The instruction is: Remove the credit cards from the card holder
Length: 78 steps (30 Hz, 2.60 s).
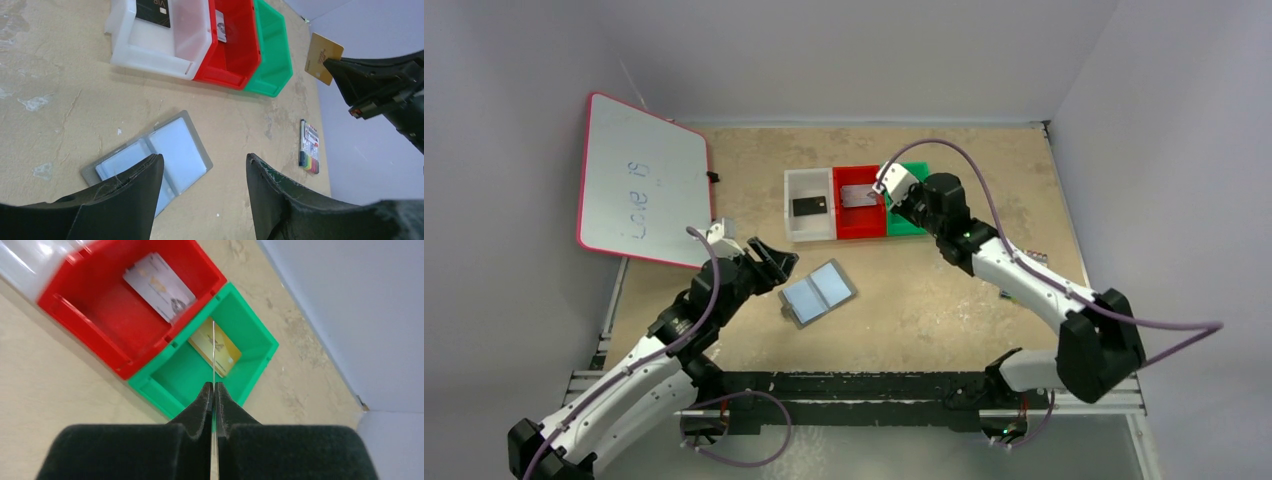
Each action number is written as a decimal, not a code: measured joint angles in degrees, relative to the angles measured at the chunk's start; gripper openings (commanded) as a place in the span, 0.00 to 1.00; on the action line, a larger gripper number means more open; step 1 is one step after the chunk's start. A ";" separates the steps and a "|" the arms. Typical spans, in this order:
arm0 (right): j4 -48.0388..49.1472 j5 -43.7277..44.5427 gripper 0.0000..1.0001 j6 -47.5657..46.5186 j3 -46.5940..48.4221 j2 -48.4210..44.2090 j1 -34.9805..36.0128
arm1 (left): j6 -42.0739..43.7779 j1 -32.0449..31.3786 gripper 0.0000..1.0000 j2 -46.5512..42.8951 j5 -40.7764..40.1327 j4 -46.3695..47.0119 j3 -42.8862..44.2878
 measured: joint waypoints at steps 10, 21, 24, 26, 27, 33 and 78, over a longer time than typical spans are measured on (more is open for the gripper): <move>-3.61 -1.22 0.00 -13.05 7.74 12.31 -5.55 | -0.02 0.00 0.61 1.27 0.15 -2.89 1.79; -4.04 -9.53 0.00 -28.00 11.89 20.83 -8.81 | -0.02 0.00 0.61 0.59 0.15 -4.57 1.84; -5.79 -10.95 0.00 -31.04 15.72 24.02 -8.96 | 0.00 0.00 0.61 0.57 0.15 -5.01 1.92; -6.62 -11.67 0.00 -32.63 17.44 25.77 -9.09 | 0.00 0.00 0.61 0.55 0.15 -5.49 2.10; -6.97 -11.93 0.00 -33.22 18.03 26.49 -9.22 | 0.02 0.00 0.61 0.52 0.13 -5.64 2.19; -7.82 -12.24 0.00 -35.63 19.06 29.64 -9.60 | 0.02 0.00 0.61 -0.35 -0.28 -6.73 2.58; 0.76 -8.98 0.28 -37.22 21.64 40.57 -10.43 | 1.05 0.02 0.60 1.99 -1.42 -10.78 3.52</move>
